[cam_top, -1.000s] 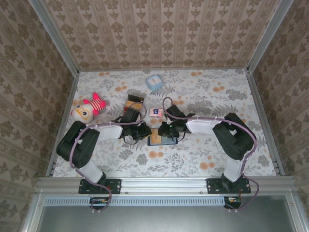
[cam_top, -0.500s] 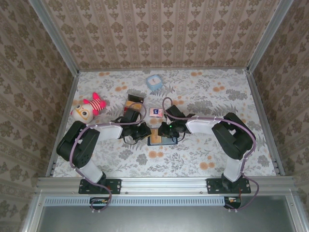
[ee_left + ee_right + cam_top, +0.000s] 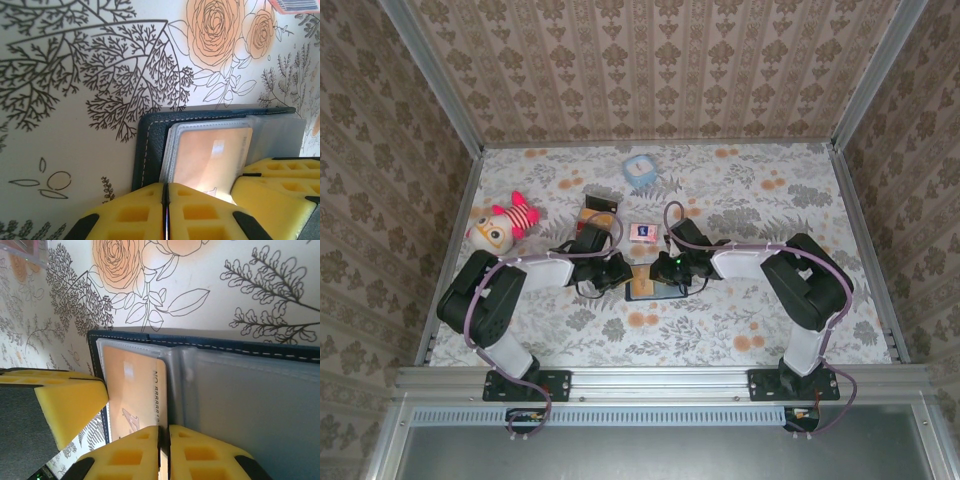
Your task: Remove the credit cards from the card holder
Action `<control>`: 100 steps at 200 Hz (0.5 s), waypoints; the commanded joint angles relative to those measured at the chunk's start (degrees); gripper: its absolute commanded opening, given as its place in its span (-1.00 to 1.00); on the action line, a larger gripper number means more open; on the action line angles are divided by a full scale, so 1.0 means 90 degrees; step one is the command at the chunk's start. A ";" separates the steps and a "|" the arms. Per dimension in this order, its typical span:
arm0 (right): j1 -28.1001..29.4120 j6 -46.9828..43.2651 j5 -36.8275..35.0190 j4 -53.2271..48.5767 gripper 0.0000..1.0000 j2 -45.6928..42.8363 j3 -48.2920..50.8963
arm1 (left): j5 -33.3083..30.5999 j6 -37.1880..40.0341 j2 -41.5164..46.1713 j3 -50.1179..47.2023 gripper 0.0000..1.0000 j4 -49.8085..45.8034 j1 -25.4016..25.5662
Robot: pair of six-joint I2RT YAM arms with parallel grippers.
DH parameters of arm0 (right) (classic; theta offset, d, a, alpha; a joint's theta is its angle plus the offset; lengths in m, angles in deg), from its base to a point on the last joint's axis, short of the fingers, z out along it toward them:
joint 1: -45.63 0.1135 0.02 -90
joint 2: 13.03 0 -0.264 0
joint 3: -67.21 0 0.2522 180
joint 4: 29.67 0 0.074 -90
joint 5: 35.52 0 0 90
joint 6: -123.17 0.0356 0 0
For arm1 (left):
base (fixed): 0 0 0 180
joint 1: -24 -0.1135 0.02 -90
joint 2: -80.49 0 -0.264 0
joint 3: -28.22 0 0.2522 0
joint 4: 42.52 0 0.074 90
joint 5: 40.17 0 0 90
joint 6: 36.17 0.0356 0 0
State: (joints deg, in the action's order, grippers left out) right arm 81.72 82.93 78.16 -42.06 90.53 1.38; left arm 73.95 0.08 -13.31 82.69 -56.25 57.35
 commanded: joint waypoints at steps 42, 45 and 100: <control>-0.0082 0.0197 0.0266 0.0226 -0.70 -0.0107 0.0215 | -0.0575 0.0192 -0.0181 0.0008 -0.85 -0.0999 -0.0004; -0.0082 0.0199 0.0282 0.0249 -0.70 -0.0103 0.0229 | -0.0580 0.0192 -0.0192 0.0007 -0.85 -0.1000 -0.0004; -0.0104 0.0243 0.0347 0.0367 -0.71 -0.0140 0.0283 | -0.0656 0.0210 -0.0275 0.0025 -0.90 -0.1068 0.0006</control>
State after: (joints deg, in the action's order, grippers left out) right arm 81.09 84.43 80.29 -39.07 90.51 2.98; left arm 73.10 0.56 -13.31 83.67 -58.61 57.39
